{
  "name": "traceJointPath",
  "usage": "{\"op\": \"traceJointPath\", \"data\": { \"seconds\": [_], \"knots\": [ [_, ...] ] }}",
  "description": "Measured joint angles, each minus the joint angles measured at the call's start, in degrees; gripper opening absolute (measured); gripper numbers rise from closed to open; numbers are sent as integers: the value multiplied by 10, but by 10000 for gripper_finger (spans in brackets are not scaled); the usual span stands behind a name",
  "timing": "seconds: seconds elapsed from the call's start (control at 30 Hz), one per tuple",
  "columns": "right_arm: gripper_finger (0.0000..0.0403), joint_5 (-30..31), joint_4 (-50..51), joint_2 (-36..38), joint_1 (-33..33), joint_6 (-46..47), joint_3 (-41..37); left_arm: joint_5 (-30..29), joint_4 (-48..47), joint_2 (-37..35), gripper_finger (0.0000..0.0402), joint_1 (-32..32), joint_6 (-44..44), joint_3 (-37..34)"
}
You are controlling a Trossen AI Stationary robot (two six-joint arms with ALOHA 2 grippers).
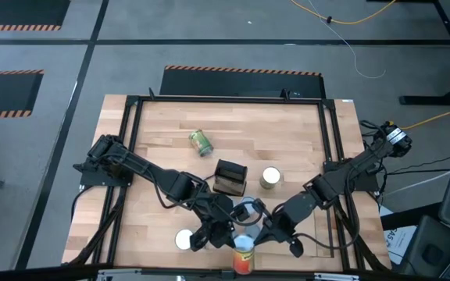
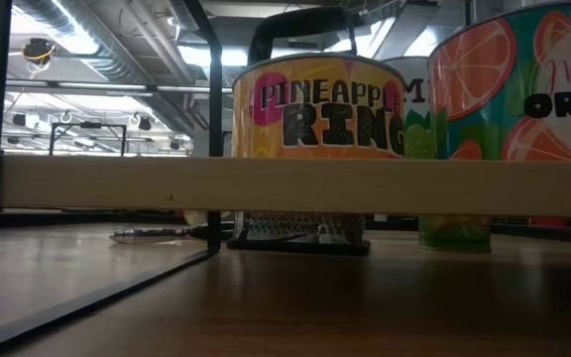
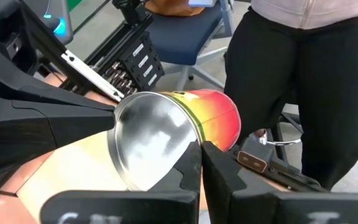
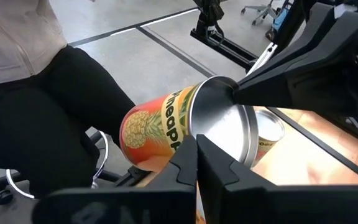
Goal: Pick and place cans onto a shelf
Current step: Put the canned pineapple on the shelf
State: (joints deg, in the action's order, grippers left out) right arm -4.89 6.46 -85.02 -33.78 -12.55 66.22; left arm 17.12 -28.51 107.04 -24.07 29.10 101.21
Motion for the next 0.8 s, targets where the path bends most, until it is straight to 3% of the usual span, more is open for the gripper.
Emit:
{"op": "traceJointPath", "data": {
  "seconds": [0.23, 0.53, 0.8],
  "knots": [
    [1, -2, 37, 6, 17, 0, -1, -55, -30, 0, 5, 1, 0, 0],
    [1, 1, 68, 15, 24, 1, -1, -65, -52, -1, 20, 16, 0, 0],
    [0, -2, 74, 18, 25, 1, -1, -65, -53, -1, 3, 18, 15, 0]
  ]
}}
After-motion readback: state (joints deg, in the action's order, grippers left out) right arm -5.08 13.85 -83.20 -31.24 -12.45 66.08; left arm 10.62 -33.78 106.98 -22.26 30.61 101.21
